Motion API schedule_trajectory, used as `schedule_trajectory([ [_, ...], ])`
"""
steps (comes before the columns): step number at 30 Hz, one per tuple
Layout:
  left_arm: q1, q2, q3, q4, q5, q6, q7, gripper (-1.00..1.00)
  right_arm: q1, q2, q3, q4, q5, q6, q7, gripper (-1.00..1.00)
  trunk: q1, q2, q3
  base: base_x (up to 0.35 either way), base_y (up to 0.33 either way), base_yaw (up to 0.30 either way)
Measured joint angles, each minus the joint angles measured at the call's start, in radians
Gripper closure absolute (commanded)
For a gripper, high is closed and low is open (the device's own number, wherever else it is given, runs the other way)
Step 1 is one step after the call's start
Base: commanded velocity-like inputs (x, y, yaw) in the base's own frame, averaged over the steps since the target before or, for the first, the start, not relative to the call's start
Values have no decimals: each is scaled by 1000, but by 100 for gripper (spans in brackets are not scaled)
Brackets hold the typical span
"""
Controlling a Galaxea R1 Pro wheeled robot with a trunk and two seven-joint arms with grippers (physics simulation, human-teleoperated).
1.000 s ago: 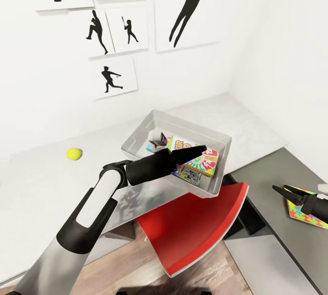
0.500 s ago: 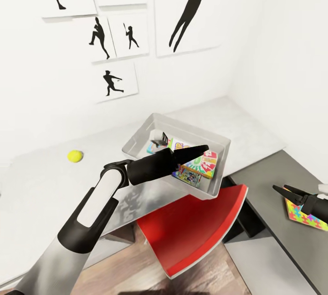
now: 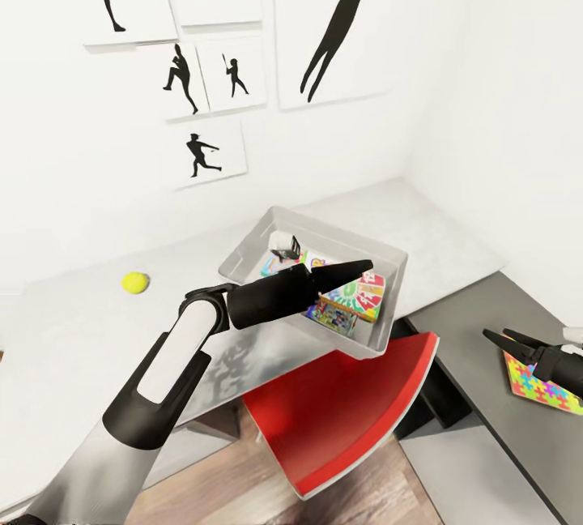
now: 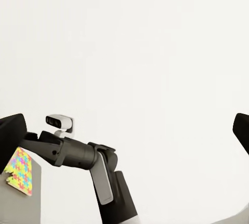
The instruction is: Put all the toys in the child's room - the three board games (two on the bed and one on the table), the two jigsaw puzzles on the table, and the tennis ball on the table - inside the toy box on the table in the child's room.
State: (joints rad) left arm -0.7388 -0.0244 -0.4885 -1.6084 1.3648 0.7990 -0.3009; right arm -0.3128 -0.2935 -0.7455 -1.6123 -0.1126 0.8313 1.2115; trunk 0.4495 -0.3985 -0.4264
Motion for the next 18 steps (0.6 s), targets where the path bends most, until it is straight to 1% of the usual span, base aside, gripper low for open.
schedule_trajectory([
  [5,-5,0,-13,0,1,4,26,-100,0,0,3,0,0,11,-1,-100,0,0,8,0,0,0],
  [7,-8,-1,-21,0,1,6,42,-100,-1,0,5,0,1,27,-1,-100,0,0,12,0,0,0],
  [13,-12,-1,-28,0,1,8,61,-100,-1,1,9,0,4,48,-8,-100,0,0,21,0,0,0],
  [18,-16,-1,-33,0,1,8,83,-100,-2,0,16,0,8,61,-35,-100,0,0,30,0,0,0],
])
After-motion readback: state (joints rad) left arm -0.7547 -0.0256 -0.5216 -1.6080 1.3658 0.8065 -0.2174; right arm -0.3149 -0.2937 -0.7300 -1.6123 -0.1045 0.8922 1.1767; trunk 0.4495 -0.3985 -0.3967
